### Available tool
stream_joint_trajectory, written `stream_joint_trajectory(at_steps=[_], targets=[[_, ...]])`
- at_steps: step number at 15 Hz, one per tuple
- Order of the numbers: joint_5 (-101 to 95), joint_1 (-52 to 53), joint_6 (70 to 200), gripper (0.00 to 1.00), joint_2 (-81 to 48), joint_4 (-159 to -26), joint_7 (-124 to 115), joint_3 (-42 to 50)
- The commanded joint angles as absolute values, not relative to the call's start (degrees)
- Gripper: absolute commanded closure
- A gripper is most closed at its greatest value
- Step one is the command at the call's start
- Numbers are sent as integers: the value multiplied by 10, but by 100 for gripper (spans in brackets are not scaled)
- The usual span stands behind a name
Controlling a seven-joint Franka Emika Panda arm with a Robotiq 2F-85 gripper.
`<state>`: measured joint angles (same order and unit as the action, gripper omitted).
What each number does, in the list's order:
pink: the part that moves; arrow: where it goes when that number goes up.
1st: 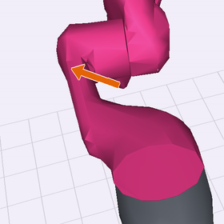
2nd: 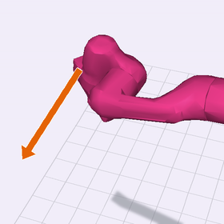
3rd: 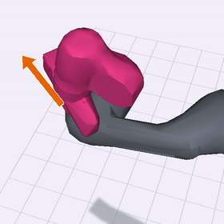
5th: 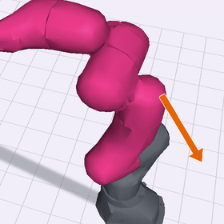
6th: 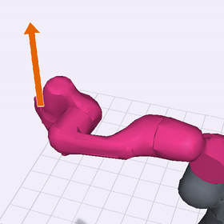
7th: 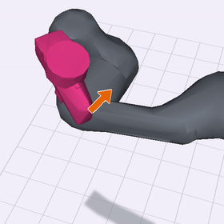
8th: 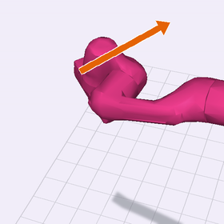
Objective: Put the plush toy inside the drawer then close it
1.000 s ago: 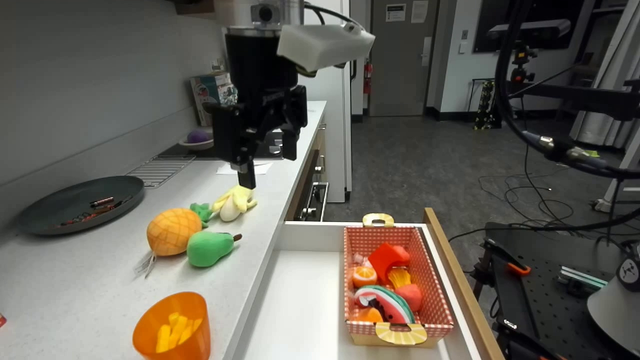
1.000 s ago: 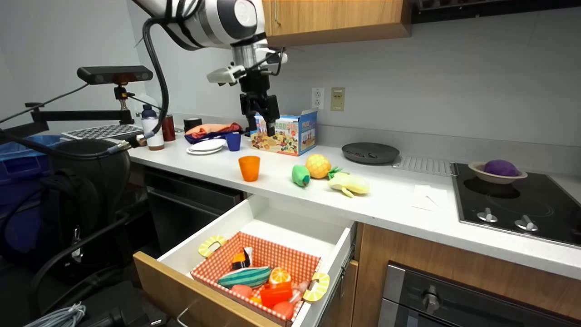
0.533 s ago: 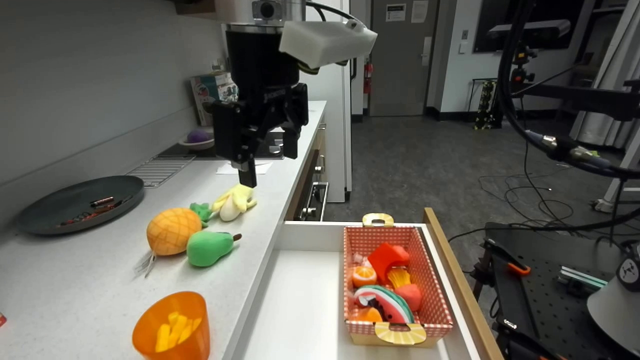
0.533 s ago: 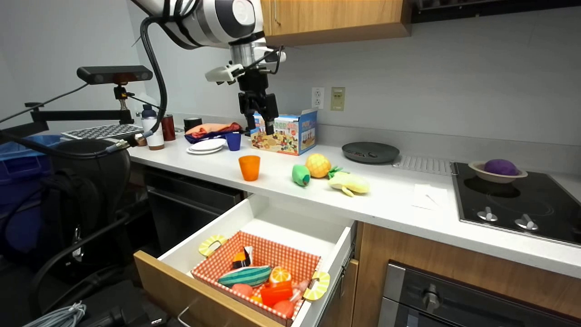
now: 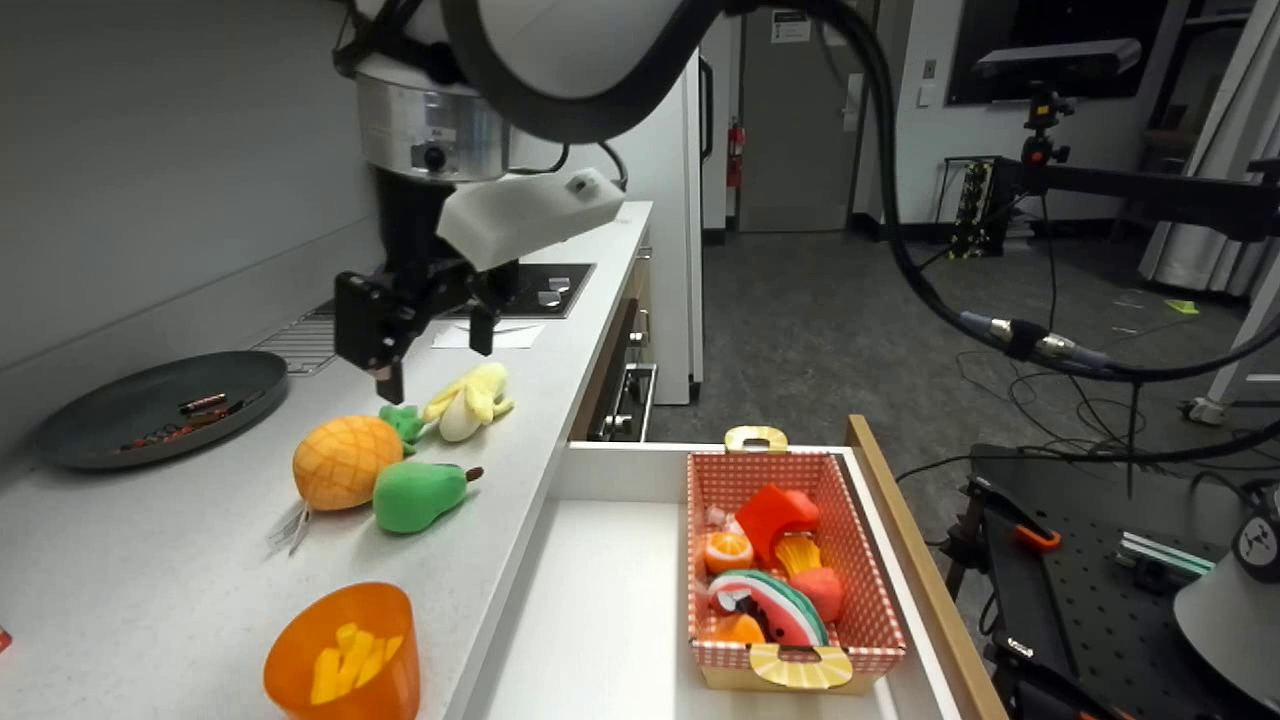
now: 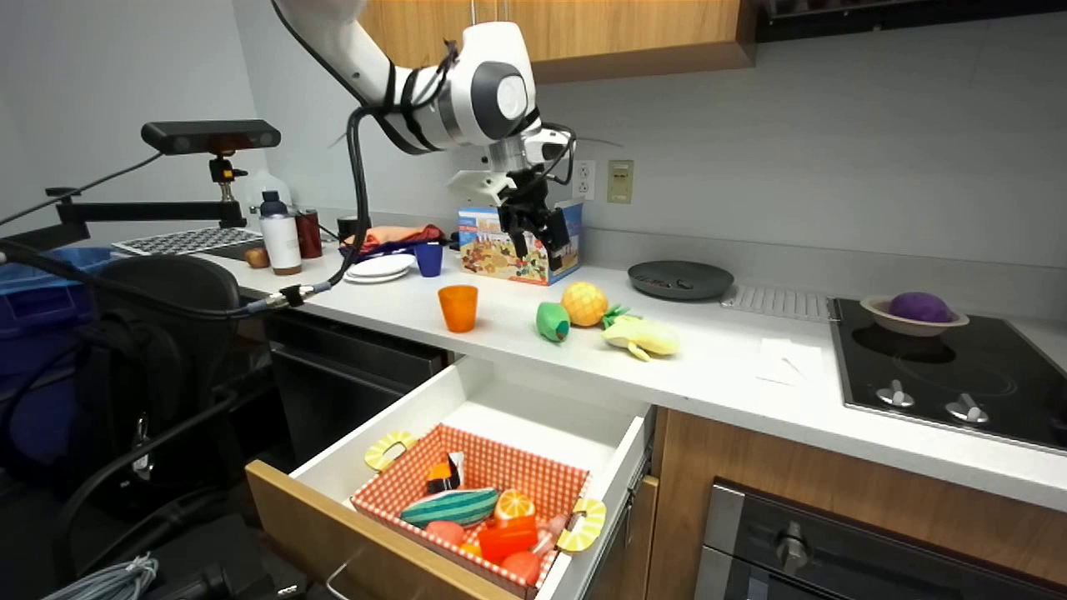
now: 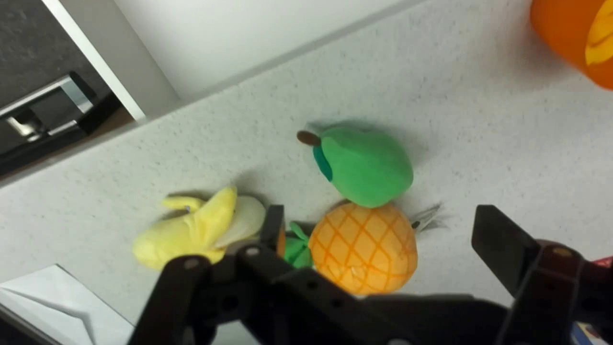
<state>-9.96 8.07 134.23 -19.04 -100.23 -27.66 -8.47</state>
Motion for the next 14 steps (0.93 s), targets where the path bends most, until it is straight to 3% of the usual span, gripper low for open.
stream_joint_trajectory(at_steps=[1, 14], targets=[[-121, 124, 1379, 0, -309, -862, -276, -45], [-117, 176, 1319, 0, -548, -566, -274, 51]])
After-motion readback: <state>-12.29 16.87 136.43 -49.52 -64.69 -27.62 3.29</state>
